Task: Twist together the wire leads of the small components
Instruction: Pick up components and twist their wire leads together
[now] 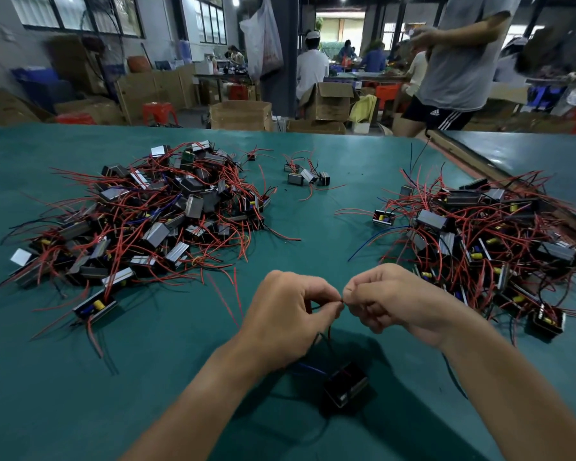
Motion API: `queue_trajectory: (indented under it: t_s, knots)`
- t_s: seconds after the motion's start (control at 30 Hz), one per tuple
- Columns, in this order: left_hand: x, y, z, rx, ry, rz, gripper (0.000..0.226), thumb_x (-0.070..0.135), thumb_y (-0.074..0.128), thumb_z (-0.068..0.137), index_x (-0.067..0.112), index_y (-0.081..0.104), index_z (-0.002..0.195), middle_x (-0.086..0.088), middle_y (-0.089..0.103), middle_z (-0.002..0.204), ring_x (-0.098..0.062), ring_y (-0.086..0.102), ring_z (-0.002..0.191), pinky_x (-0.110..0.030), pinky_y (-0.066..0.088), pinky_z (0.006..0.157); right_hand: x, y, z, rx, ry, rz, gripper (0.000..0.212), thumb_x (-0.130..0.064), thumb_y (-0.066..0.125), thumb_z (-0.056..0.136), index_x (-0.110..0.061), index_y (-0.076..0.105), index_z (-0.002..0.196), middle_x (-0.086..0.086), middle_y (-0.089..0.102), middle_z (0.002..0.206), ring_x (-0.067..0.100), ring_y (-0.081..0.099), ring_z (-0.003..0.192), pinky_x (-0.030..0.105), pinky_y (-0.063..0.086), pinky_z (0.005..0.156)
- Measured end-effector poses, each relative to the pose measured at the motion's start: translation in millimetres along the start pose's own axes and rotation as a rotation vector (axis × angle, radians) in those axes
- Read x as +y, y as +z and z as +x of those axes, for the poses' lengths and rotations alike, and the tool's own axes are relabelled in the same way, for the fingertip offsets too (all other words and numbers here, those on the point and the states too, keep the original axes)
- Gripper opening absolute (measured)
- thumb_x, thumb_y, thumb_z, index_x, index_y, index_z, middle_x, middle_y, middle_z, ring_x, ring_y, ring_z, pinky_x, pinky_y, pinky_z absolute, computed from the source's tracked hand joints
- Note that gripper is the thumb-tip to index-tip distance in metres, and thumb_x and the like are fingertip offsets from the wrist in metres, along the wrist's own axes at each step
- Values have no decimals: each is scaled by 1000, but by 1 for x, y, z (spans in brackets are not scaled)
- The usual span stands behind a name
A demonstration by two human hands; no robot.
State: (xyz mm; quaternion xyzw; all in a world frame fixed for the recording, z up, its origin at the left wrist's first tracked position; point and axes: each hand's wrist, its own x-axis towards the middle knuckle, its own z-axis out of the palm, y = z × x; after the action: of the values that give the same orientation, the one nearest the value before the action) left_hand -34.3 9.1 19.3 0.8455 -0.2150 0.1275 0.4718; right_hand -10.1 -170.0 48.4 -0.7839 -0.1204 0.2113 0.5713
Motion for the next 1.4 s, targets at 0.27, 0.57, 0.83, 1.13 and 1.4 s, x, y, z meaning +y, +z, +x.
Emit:
queue_trajectory:
  t_s: [0.27, 0.57, 0.83, 1.13, 1.4]
  knots:
    - [4, -13, 4, -213, -300, -547, 16, 1, 69, 86, 8, 72, 72, 1, 68, 58, -3, 33, 41, -13, 26, 41, 5, -8, -3, -51, -348, 43, 4, -9, 73, 78, -12, 71, 76, 1, 66, 64, 12, 55, 53, 22, 48, 53]
    - [-1, 1, 3, 27, -134, -185, 12, 12, 72, 77, 17, 74, 67, 10, 68, 58, -1, 50, 49, -18, 41, 53, 5, 5, 7, 129, -147, 9, 24, 1, 61, 89, -6, 62, 66, 3, 53, 53, 11, 45, 45, 21, 36, 49]
    - [-3, -1, 0, 162, 186, 262, 5, 19, 72, 76, 22, 76, 73, 30, 57, 81, 5, 38, 42, -5, 22, 49, 3, 8, 7, 172, 75, 48, 20, -10, 64, 83, -6, 64, 64, 5, 56, 56, 10, 43, 42, 19, 34, 45]
    - [-3, 3, 1, 155, 101, 112, 5, 21, 71, 78, 22, 74, 73, 22, 64, 61, 3, 47, 44, -7, 29, 49, 1, 5, 6, 101, 93, 209, 27, -3, 56, 87, -11, 59, 62, 3, 50, 55, 10, 40, 47, 17, 35, 44]
    - [-3, 0, 8, 142, -113, -209, 19, 7, 70, 85, 21, 76, 75, 13, 67, 60, 0, 56, 54, -23, 44, 56, 7, 12, 8, 135, -159, 12, 16, -13, 63, 93, -10, 59, 78, -1, 58, 60, 11, 48, 50, 23, 40, 46]
